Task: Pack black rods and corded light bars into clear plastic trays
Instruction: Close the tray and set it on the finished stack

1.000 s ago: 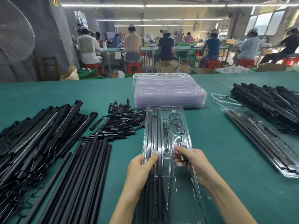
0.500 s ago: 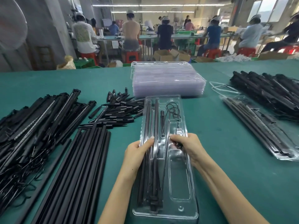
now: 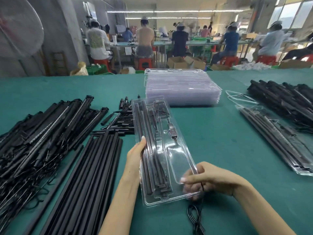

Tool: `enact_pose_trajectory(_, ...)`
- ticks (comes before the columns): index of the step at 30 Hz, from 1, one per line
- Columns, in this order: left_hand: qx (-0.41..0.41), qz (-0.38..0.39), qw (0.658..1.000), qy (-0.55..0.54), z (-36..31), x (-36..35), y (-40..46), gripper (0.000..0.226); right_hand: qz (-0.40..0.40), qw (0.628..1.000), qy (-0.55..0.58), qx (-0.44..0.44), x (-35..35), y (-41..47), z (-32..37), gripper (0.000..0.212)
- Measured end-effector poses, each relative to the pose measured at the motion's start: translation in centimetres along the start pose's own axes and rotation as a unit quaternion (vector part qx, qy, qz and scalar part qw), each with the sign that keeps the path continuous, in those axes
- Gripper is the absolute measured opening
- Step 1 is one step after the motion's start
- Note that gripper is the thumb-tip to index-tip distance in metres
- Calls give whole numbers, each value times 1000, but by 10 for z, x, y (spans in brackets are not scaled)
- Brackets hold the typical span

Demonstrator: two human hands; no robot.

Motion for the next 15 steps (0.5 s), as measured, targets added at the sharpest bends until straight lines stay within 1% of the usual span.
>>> enact_pose_trajectory(3,-3,4,999,-38,-5,2,0,29,-11,1000,-23,9,-3,-3,5,32)
enact_pose_trajectory(4,-7,2,999,-47,-5,4,2,31,-20,999,-23,13,-3,-4,6,27)
enact_pose_trajectory(6,13,11,996,-88,-3,4,4,38,-39,999,-15,18,-3,-6,8,21)
enact_pose_trajectory(8,24,16,993,-112,-3,3,3,36,-61,998,-2,21,-3,-8,8,20)
enact_pose_trajectory(10,20,8,993,-120,-4,5,3,34,-94,995,19,27,-2,-8,6,24)
enact_pose_trajectory(12,18,4,992,-122,-4,5,3,40,-125,991,31,36,-2,-7,5,28)
enact_pose_trajectory(15,11,11,990,-141,-6,2,3,39,-155,986,30,47,-2,-7,5,17)
Point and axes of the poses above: each hand's wrist, its own y-axis towards the middle knuckle, its own x-axis out of the back of the hand, z = x × y, the point moved 8 cm from there along y, towards the middle knuckle
